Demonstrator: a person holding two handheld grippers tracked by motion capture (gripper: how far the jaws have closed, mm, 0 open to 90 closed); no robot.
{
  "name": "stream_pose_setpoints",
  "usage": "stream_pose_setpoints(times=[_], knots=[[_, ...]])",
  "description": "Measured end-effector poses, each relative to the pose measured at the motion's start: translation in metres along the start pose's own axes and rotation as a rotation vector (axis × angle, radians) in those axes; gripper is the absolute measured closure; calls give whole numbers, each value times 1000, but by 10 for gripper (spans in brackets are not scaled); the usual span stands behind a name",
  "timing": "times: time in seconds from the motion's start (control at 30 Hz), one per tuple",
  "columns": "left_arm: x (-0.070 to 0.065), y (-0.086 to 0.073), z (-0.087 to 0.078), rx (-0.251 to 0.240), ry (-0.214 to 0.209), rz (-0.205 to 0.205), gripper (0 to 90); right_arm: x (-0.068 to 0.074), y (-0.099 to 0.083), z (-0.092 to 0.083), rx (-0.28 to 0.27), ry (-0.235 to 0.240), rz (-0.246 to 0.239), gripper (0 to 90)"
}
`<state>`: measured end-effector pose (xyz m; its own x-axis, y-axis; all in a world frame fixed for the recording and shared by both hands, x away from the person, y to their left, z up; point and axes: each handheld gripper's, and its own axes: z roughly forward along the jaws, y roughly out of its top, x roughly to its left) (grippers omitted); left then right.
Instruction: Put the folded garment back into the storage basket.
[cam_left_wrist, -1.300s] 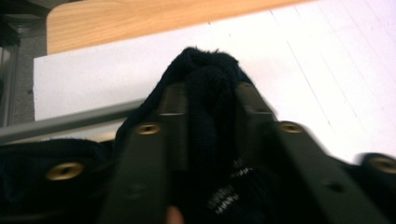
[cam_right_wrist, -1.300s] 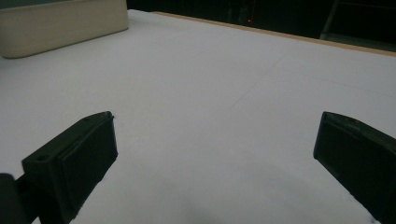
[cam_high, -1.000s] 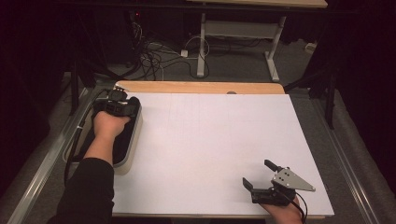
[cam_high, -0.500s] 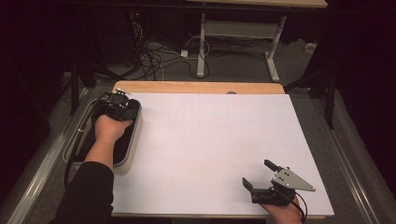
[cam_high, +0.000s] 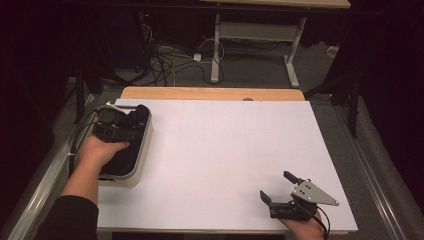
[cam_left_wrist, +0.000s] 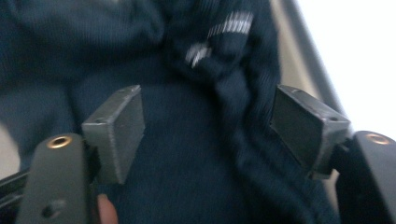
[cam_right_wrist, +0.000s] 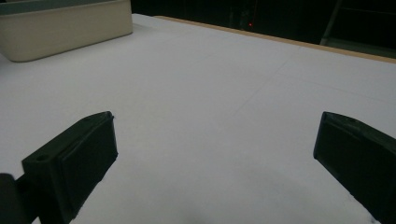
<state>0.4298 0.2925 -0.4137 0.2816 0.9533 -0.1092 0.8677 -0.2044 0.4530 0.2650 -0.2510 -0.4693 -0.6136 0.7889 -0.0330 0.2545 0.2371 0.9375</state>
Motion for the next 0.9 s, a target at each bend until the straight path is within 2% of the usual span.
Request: stream_pose_setpoints(times=[0.17, 0.33, 0.5, 0.63, 0.9], knots=[[9, -8, 3, 69, -23, -12, 177, 1, 0, 0, 1, 0, -3, 1], [15, -12, 7, 174, -24, -15, 131, 1, -1, 1, 6, 0, 0, 1], [16, -15, 9, 240, -21, -19, 65, 1, -1, 1, 8, 3, -2, 0], [16, -16, 11, 298, -37, -31, 4, 1, -2, 2, 11, 2, -3, 1], [16, -18, 9, 348, -23, -51, 0, 0, -2, 1, 10, -3, -5, 1]])
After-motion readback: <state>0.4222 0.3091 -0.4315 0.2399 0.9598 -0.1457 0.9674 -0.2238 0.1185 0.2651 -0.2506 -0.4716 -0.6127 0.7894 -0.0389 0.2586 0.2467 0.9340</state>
